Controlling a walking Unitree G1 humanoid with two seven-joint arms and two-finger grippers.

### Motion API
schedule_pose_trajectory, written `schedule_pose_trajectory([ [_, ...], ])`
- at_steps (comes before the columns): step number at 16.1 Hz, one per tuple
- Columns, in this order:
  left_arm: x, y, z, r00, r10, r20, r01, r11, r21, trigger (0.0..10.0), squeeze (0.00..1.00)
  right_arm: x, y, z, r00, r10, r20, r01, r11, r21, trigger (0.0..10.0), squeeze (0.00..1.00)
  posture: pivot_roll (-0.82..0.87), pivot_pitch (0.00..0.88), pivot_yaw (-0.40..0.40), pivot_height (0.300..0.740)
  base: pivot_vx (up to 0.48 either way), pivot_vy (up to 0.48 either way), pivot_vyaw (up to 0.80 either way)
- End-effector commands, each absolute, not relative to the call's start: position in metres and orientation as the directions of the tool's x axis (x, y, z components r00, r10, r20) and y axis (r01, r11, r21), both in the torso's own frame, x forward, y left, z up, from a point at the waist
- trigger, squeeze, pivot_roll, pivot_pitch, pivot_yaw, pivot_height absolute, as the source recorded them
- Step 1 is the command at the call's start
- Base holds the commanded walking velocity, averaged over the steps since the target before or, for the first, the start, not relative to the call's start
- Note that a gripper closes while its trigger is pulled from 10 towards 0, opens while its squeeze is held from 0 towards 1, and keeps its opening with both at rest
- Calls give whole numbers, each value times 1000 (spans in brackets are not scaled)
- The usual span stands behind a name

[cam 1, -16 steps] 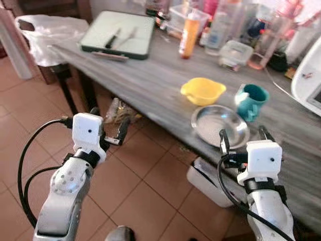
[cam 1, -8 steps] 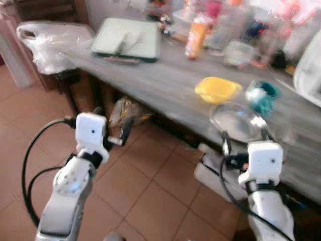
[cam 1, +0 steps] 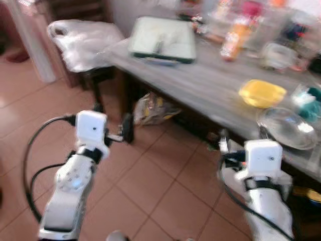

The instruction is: Setting the table

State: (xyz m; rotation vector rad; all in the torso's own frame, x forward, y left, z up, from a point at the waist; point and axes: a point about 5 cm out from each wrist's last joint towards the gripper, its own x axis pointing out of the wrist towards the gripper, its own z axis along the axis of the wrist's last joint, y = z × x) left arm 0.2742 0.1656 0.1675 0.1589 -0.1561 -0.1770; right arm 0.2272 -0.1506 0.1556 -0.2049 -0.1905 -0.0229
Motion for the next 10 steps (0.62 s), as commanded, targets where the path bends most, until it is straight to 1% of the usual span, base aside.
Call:
schedule_pose_trajectory([
  [1,274,162,164,974,-180,141,155,972,176,10000,0,226,-160,155,983,-34,182,72,976,-206,10000,945,218,153,-93,740,0,0,0],
  [3,277,163,159,977,-166,132,140,972,187,10000,0,227,-163,149,987,-42,156,69,983,-172,10000,882,219,152,-94,740,0,0,0],
  [4,278,162,154,978,-174,111,151,970,189,10000,0,228,-162,145,990,-41,131,62,986,-156,10000,678,219,151,-94,740,0,0,0],
  [5,279,160,145,980,-185,79,167,968,189,10000,0,228,-163,138,994,-43,98,57,989,-138,10000,94,217,152,-96,740,0,0,0],
  [6,281,160,124,982,-186,14,180,966,188,10000,0,229,-164,118,999,-47,1,47,994,-103,10000,0,213,150,-100,740,0,0,0],
  [8,282,156,90,974,-204,-100,219,959,180,10000,0,226,-166,91,993,-39,-115,30,996,-80,10000,0,188,146,-101,740,0,0,0],
  [10,281,149,66,959,-230,-168,262,944,203,10000,0,222,-171,71,980,-36,-193,28,999,-46,10000,0,161,140,-102,740,0,0,0],
])
